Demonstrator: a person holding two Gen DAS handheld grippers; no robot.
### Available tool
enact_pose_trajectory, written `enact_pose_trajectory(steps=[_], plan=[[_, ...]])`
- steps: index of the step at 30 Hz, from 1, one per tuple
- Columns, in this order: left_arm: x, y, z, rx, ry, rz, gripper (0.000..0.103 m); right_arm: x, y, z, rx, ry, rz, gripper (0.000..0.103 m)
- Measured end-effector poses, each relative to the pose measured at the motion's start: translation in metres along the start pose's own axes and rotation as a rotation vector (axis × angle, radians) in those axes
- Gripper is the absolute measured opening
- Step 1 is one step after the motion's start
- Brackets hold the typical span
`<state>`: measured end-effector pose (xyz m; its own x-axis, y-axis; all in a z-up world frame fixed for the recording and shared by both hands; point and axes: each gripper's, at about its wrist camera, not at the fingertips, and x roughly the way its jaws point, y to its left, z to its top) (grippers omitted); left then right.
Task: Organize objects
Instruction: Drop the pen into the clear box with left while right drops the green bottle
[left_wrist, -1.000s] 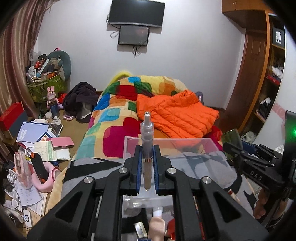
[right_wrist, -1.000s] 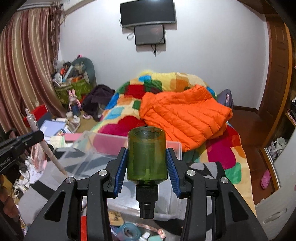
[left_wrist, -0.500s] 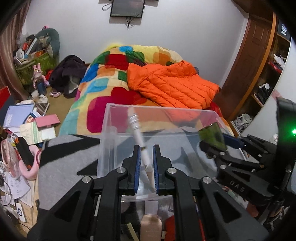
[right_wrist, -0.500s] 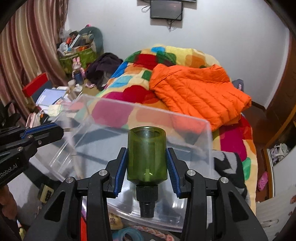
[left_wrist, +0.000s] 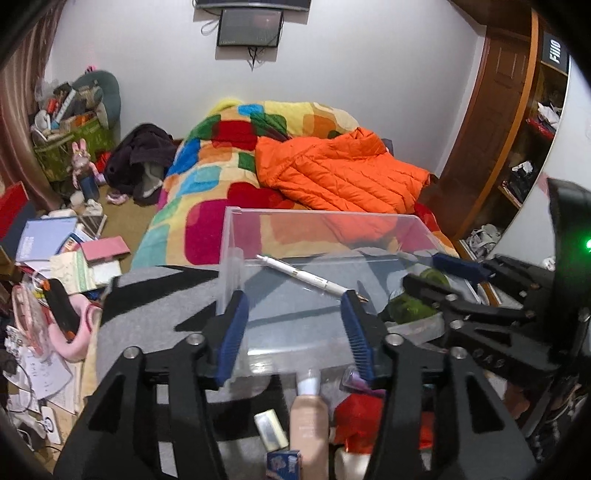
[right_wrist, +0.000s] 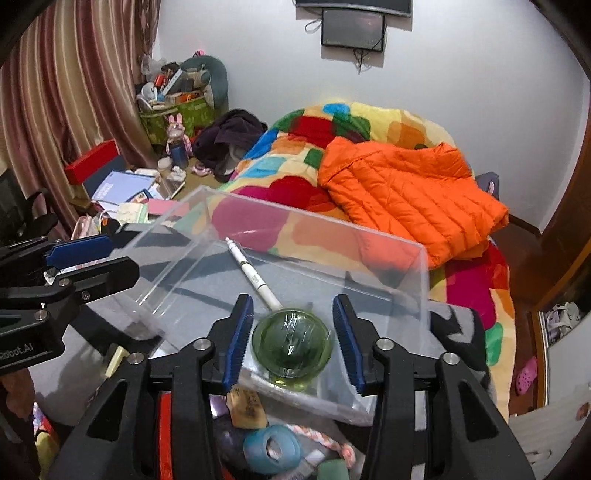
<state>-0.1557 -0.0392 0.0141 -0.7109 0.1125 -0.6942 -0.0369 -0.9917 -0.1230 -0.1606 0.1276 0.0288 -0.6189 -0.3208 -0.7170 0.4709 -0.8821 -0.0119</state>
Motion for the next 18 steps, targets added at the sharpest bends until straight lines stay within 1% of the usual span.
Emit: enact_pose_trajectory(steps=[3, 5, 9, 14, 16, 18], plan=[[-0.012, 0.001, -0.007, 0.017, -0.009, 0.015, 0.059, -0.02, -0.004, -0.005, 0.009, -0.04, -0.021, 0.053], [-0.015, 0.002, -0.014, 0.023, -0.006, 0.028, 0.066, -0.032, -0.009, -0.01, 0.016, -0.057, -0.035, 0.056], [-0.015, 0.006, -0.032, 0.041, 0.022, 0.07, 0.067, -0.052, -0.025, -0.028, 0.046, -0.081, -0.079, 0.066], [-0.007, 0.014, -0.056, 0.045, 0.078, 0.092, 0.067, -0.062, -0.048, -0.052, 0.091, -0.059, -0.137, 0.066], [-0.001, 0.016, -0.062, 0.043, 0.101, 0.093, 0.067, -0.06, -0.058, -0.063, 0.113, -0.04, -0.159, 0.066], [0.005, 0.02, -0.07, 0.035, 0.13, 0.09, 0.067, -0.054, -0.068, -0.076, 0.141, -0.003, -0.167, 0.066]])
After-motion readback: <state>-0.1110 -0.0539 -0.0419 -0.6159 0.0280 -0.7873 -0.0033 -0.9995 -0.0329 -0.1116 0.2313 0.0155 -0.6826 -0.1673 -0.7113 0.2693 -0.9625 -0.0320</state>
